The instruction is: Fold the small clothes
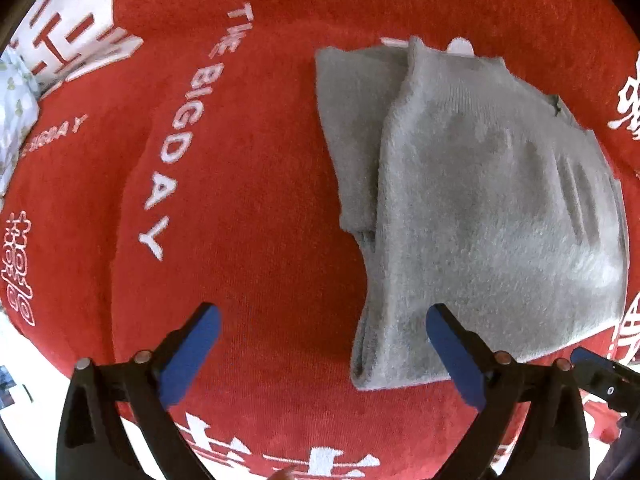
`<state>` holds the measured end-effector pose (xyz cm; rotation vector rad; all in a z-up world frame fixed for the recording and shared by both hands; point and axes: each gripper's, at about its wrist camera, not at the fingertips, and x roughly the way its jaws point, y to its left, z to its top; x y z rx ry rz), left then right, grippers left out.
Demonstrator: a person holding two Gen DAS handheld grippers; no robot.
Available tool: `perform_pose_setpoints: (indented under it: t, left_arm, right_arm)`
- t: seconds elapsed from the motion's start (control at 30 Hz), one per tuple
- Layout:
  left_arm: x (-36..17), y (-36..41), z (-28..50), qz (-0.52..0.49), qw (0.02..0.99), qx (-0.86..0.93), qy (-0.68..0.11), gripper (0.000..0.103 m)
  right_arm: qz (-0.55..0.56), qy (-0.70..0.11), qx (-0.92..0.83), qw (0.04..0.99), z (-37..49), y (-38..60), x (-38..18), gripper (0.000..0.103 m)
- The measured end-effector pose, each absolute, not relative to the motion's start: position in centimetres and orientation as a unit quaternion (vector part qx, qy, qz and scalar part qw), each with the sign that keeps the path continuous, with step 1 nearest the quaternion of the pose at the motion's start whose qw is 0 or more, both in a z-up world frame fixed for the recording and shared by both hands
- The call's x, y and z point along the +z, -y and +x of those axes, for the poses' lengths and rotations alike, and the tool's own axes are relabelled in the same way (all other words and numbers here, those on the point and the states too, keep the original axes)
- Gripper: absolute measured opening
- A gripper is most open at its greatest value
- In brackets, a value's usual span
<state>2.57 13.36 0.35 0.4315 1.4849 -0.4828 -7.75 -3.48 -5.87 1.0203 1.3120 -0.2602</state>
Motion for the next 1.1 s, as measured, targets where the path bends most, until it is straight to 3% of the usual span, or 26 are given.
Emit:
perform_pose_setpoints:
  t: [0.47, 0.93, 1.07, 1.1]
  left_arm:
    - [-0.4, -13.7, 2.6, 0.199, 0.673, -0.222, -0.676, 0.103]
    - [-2.0, -16.3, 5.2, 0.138, 0.652, -0.235, -0.708, 0.103]
    - [-2.0, -16.8, 5.5, 0.145, 0.664, -0.219, -0.7, 0.103]
    - [-2.1, -16.9, 5.5, 0.15, 0.666, -0.216, -0.698, 0.103]
  right_arm:
    - [0.466, -0.573, -0.104, 0.666, -6.0, 1.4, -6.6, 0.083]
    - [0.559, -0.524, -0.091, 0.636, -7.0, -0.1, -9.0, 0.083]
    - [0.546, -0.499, -0.099, 0.666, -6.4, 0.1, -7.5, 0.083]
    - [0.532, -0.493, -0.1, 0.681, -5.8, 0.2, -6.7, 0.079]
